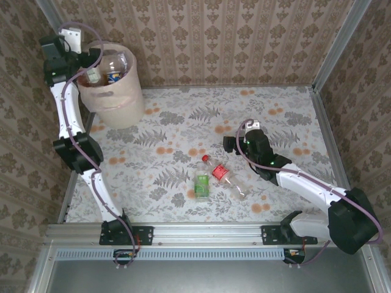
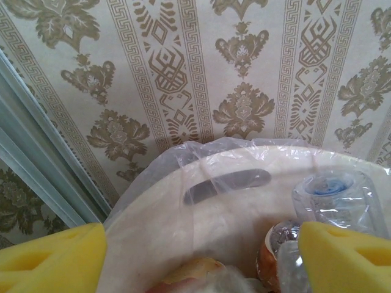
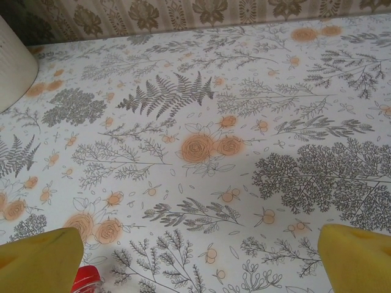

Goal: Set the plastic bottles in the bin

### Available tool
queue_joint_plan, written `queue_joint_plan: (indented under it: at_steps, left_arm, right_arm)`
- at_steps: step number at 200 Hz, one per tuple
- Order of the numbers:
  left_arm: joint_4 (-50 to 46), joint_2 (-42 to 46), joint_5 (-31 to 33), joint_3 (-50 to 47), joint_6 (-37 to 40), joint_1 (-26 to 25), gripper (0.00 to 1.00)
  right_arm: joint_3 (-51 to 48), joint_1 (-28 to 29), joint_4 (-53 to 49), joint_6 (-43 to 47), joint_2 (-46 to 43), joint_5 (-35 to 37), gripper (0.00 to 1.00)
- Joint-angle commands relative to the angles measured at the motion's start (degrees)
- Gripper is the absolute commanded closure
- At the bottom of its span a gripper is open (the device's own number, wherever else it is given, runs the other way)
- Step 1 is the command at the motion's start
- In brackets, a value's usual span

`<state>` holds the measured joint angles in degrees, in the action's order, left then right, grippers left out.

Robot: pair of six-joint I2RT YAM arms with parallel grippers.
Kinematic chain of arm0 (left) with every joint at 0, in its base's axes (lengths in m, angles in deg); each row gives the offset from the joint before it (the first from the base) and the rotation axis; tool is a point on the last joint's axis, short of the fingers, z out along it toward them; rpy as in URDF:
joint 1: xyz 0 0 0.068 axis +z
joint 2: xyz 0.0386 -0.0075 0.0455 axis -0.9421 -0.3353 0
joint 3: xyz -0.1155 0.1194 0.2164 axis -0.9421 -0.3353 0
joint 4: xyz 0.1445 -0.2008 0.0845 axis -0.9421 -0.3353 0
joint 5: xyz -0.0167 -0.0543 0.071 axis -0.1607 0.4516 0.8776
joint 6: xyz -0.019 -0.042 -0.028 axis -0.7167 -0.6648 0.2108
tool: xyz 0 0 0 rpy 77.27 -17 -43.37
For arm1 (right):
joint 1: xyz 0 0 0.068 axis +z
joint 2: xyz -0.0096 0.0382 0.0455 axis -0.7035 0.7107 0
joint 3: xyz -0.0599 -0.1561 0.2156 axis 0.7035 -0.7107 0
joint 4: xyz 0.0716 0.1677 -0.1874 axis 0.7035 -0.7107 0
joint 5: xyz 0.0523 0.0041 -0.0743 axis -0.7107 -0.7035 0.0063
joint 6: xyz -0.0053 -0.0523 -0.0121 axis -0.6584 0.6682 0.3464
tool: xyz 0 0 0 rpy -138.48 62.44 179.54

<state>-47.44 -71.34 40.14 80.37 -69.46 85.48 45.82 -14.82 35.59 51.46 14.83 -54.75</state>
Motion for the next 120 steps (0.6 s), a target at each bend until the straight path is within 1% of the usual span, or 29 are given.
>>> queue_joint_plan:
  at_steps: [1,47,56,63,76,103,108,120]
  left_arm:
    - [-0.7,-0.25,0.64,3.41,0.81,-0.25,0.17]
    - [-1.68,0.42,0.96,3.6,-2.79,-0.56,0.19]
    - [-2.23,0.8,2.14,3.55,-3.64,-1.1,0.19]
    - [-2.69,1.26,4.27,3.22,-4.34,-1.74,0.18]
    - [-3.25,2.59,7.49,1.82,-4.77,-3.27,0.15]
    - [-2.11,7.49,14.12,-4.08,-4.35,-7.76,0.04]
    - [-1.4,8.39,15.35,-5.64,-4.66,-8.48,0.01]
    - [0.2,11.21,17.49,-9.17,-5.75,-10.21,0.0]
  right_arm:
    - [0.54,0.22,-1.76,0.8,-1.47,-0.27,0.0]
    - [0.2,0.17,-1.97,0.5,-1.55,-0.51,0.0]
    - [0.3,0.17,-2.52,0.36,-1.68,-0.82,0.0]
    - [0.35,0.17,-3.12,0.22,-1.7,-1.3,0.0]
    - [0.63,0.18,-4.95,-0.17,-1.64,-2.47,0.0]
    - [1.71,0.63,-12.26,-2.6,-2.32,-4.52,0.0]
    - [1.75,0.89,-13.69,-2.81,-2.63,-5.14,0.0]
    - [1.78,1.94,-17.34,-2.93,-3.53,-6.17,0.0]
